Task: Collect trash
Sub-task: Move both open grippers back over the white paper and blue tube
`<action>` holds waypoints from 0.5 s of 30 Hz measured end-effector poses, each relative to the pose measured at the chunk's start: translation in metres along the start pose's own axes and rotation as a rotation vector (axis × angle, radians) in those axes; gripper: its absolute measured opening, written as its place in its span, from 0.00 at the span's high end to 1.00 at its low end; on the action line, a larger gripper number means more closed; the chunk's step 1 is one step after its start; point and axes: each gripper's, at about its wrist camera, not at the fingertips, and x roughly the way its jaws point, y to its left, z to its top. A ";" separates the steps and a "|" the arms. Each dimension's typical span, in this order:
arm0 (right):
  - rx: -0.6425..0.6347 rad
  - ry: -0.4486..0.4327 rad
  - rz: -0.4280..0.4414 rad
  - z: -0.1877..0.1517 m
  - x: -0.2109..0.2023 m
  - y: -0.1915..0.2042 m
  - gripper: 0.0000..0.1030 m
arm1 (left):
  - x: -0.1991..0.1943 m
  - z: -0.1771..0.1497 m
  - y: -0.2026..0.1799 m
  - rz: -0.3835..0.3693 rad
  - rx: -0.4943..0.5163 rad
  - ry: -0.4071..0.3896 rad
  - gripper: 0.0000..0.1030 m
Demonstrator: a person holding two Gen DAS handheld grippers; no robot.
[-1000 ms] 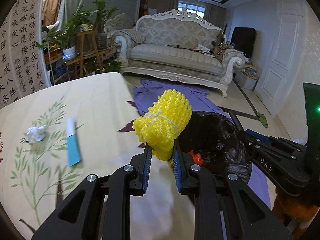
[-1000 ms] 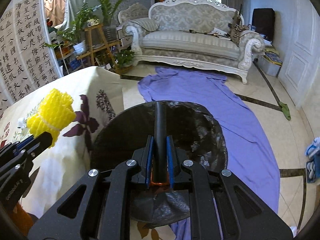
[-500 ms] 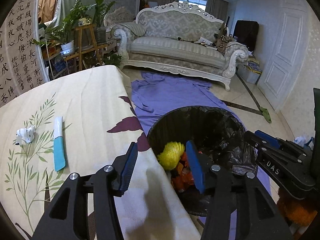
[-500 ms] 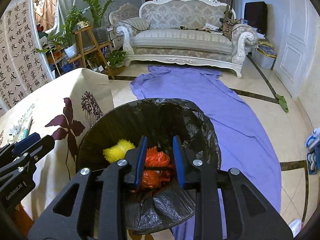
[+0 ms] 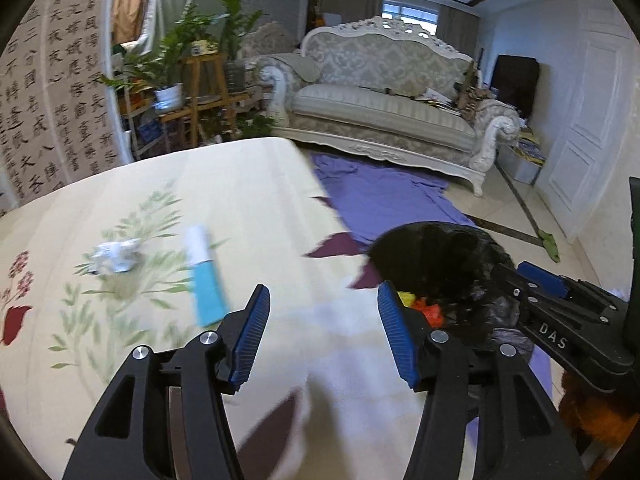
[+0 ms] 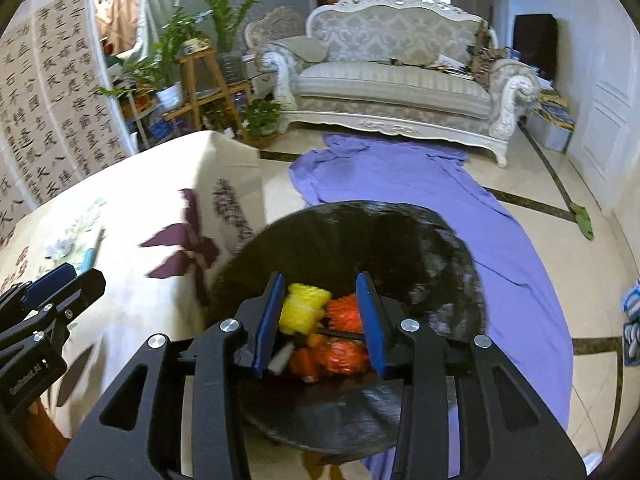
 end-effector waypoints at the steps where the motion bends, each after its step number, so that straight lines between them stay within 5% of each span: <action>1: -0.012 0.002 0.019 0.001 0.000 0.010 0.64 | -0.002 -0.001 0.008 0.018 -0.008 -0.001 0.44; 15: -0.178 0.026 0.210 0.013 0.008 0.129 0.59 | -0.024 -0.017 0.114 0.205 -0.144 0.003 0.38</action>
